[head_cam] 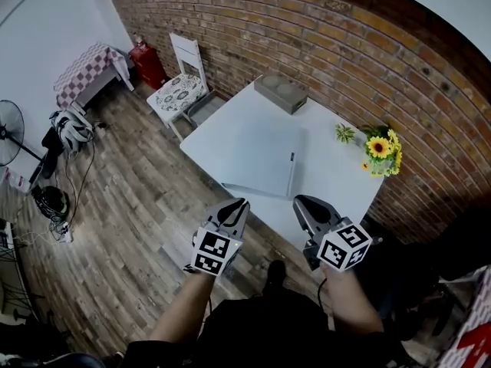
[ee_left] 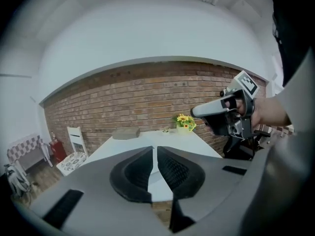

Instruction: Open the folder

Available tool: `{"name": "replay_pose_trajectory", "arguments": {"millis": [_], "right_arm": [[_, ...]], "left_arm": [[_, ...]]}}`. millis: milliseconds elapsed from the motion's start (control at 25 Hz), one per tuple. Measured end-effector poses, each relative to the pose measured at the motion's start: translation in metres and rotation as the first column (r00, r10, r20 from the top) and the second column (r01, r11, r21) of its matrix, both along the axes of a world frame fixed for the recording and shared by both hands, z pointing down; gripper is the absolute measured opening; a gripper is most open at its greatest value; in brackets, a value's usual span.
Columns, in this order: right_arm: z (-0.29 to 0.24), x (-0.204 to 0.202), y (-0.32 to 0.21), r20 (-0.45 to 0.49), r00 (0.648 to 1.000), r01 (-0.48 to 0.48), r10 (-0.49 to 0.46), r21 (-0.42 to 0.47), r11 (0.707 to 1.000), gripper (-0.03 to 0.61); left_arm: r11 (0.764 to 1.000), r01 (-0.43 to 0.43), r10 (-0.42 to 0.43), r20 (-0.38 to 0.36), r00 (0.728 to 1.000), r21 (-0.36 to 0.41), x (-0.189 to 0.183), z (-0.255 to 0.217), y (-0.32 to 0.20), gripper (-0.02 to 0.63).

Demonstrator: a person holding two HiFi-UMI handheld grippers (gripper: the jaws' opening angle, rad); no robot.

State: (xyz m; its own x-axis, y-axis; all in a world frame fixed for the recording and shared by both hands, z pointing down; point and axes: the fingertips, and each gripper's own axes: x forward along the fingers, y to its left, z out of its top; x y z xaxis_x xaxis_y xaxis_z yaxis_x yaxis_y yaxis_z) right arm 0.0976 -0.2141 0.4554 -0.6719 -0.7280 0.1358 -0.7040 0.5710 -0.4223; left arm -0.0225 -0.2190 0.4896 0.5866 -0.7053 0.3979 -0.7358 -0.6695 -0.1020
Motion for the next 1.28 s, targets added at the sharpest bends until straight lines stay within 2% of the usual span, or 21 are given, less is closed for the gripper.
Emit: {"name": "replay_pose_trajectory", "arguments": {"millis": [120,280,480,560,720,880,1040,1160,1280], "right_arm": [[0.004,0.007,-0.018,0.002,1.000,0.021,-0.021,-0.007,1.000,0.032],[0.012,0.015,-0.035,-0.008,1.000,0.008,-0.009,-0.039,0.999,0.032],[0.028,0.022,-0.049,-0.022,1.000,-0.017,0.016,-0.080,0.997,0.034],[0.033,0.024,-0.052,-0.030,0.999,-0.031,0.028,-0.095,0.995,0.034],[0.040,0.029,-0.059,-0.048,0.997,-0.065,0.060,-0.116,0.991,0.034],[0.047,0.031,-0.065,-0.062,0.995,-0.086,0.079,-0.135,0.987,0.034],[0.053,0.034,-0.066,-0.074,0.993,-0.107,0.097,-0.151,0.983,0.034],[0.054,0.037,-0.066,-0.081,0.991,-0.121,0.109,-0.155,0.980,0.034],[0.053,0.038,-0.067,-0.085,0.989,-0.131,0.119,-0.154,0.979,0.034]], "left_arm": [[0.999,-0.023,0.024,0.032,0.999,-0.030,0.018,0.013,-0.017,0.031],[0.995,-0.075,0.080,0.081,0.994,-0.064,0.035,0.031,-0.033,0.117],[0.978,-0.183,0.199,0.195,0.960,-0.097,0.052,0.070,-0.048,0.174],[0.962,-0.245,0.268,0.245,0.932,-0.118,0.061,0.087,-0.049,0.189],[0.924,-0.343,0.383,0.365,0.849,-0.171,0.073,0.125,-0.050,0.201],[0.900,-0.391,0.435,0.447,0.782,-0.191,0.081,0.150,-0.060,0.216],[0.873,-0.437,0.484,0.499,0.719,-0.217,0.087,0.168,-0.065,0.219],[0.854,-0.461,0.515,0.525,0.678,-0.241,0.090,0.180,-0.065,0.219],[0.851,-0.470,0.514,0.549,0.659,-0.233,0.089,0.182,-0.069,0.217]]}}
